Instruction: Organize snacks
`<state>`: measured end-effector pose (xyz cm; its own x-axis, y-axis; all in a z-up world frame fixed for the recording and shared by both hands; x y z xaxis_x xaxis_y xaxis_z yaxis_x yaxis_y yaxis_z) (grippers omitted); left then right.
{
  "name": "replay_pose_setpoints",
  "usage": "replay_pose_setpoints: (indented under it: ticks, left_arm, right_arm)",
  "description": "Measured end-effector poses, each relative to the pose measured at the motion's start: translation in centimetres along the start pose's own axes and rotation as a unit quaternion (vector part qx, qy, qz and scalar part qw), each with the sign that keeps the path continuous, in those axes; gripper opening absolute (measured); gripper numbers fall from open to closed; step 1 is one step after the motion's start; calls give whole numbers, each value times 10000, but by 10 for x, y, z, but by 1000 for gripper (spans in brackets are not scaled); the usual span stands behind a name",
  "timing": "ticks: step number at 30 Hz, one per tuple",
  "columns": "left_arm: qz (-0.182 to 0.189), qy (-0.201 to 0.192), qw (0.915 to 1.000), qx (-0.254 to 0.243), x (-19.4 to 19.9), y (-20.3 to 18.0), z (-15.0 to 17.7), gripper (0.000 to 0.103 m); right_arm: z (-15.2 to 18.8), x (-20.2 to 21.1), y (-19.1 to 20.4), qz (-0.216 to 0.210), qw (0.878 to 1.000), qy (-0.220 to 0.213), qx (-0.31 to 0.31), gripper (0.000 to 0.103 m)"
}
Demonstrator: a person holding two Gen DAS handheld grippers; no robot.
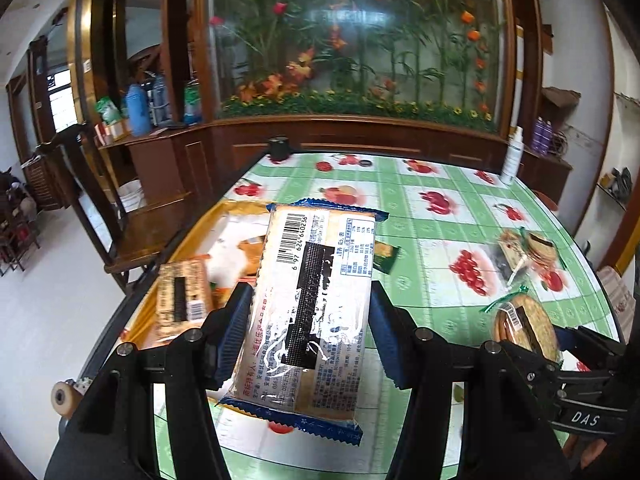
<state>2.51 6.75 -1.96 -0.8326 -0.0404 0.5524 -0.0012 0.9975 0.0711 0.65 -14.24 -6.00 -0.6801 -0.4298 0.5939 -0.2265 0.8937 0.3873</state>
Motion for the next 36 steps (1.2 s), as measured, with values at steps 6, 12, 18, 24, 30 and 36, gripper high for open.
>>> replay_pose_setpoints:
  ticks: [6, 12, 18, 24, 30, 36]
  left_arm:
    - [-169, -30, 9997, 193, -4, 23, -4, 56]
    - [-289, -81, 9989, 371, -3, 43, -10, 56]
    - [-426, -173, 9980, 433, 4, 55, -17, 56]
    - [-586, -434, 9966, 376, 17, 63, -25, 56]
    - [-699, -640, 9950, 307, 25, 69, -34, 56]
    - [-712, -708, 9946, 279, 26, 73, -43, 56]
  right_arm:
    - [-6, -17, 22, -117, 9997, 115, 187, 76]
    - [-16, -32, 43, -237, 9989, 163, 374, 76]
    - [-31, -49, 64, -362, 9975, 165, 581, 76]
    - [-40, -69, 89, -524, 9953, 194, 796, 76]
    - [-49, -94, 107, -656, 9932, 268, 920, 76]
    - [-56, -118, 124, -775, 9911, 347, 1030, 76]
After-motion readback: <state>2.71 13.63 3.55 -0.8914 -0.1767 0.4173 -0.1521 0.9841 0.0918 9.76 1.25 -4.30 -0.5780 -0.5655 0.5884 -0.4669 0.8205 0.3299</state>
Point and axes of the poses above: each gripper's, at about its wrist camera, not at the fingertips, and x roughly against the way its jaws point, y to its left, z to its underside, the point moved 2 cm from there along -x, roughly the way its jaws point, and after that the axes turned 3 degrees about -z, right-handed, at the moved point
